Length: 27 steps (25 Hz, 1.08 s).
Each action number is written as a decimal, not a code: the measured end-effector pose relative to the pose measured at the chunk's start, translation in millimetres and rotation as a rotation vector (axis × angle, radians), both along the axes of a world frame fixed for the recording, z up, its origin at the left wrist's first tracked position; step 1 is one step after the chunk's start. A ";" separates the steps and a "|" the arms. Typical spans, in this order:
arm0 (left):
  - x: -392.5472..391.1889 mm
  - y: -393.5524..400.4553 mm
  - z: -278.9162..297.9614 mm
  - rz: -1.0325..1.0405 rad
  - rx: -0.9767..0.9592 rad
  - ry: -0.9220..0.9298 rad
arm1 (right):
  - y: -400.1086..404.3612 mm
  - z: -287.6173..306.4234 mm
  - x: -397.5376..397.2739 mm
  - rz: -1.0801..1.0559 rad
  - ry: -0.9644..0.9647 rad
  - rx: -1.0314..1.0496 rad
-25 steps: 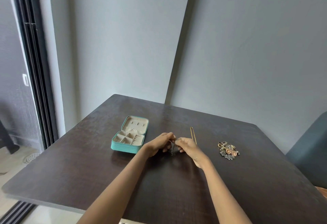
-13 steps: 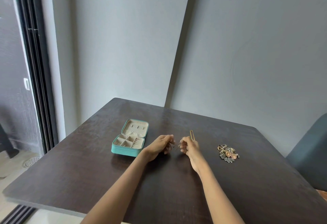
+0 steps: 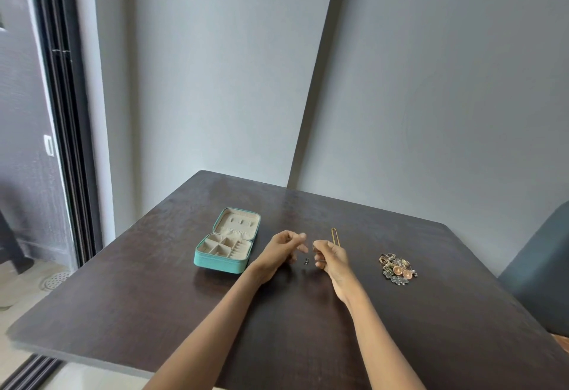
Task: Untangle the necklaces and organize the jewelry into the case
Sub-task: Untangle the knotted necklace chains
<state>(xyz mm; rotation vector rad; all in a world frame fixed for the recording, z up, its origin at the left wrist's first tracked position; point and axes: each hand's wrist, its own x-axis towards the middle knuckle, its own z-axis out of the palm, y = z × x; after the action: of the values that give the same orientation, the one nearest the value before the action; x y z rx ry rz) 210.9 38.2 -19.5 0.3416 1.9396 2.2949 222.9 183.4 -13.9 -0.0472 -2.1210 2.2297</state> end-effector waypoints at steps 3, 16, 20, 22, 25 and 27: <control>1.2 2.8 -0.8 -0.045 -0.156 0.086 | 2.7 -3.2 -1.0 0.026 0.010 0.064; 3.0 0.5 8.7 -0.082 -0.051 -0.069 | -0.2 -1.3 1.1 0.039 0.009 0.126; 3.7 -1.5 9.2 -0.128 0.002 -0.087 | 0.8 -2.7 -1.7 0.010 0.015 0.121; 1.0 -6.1 7.1 -0.124 0.168 -0.136 | 1.1 -2.3 -2.7 -0.013 0.010 0.046; -2.5 -10.1 2.9 -0.079 0.374 -0.219 | -0.2 0.3 -2.2 -0.049 -0.015 -0.040; -3.6 -9.1 1.2 -0.067 0.413 -0.238 | -0.8 2.4 -1.2 -0.074 -0.029 -0.114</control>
<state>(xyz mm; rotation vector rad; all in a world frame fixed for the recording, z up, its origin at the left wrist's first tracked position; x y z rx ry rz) 207.3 29.1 -18.3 0.1553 1.3219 2.5445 221.7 182.6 -11.5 -0.1616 -1.9699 2.3182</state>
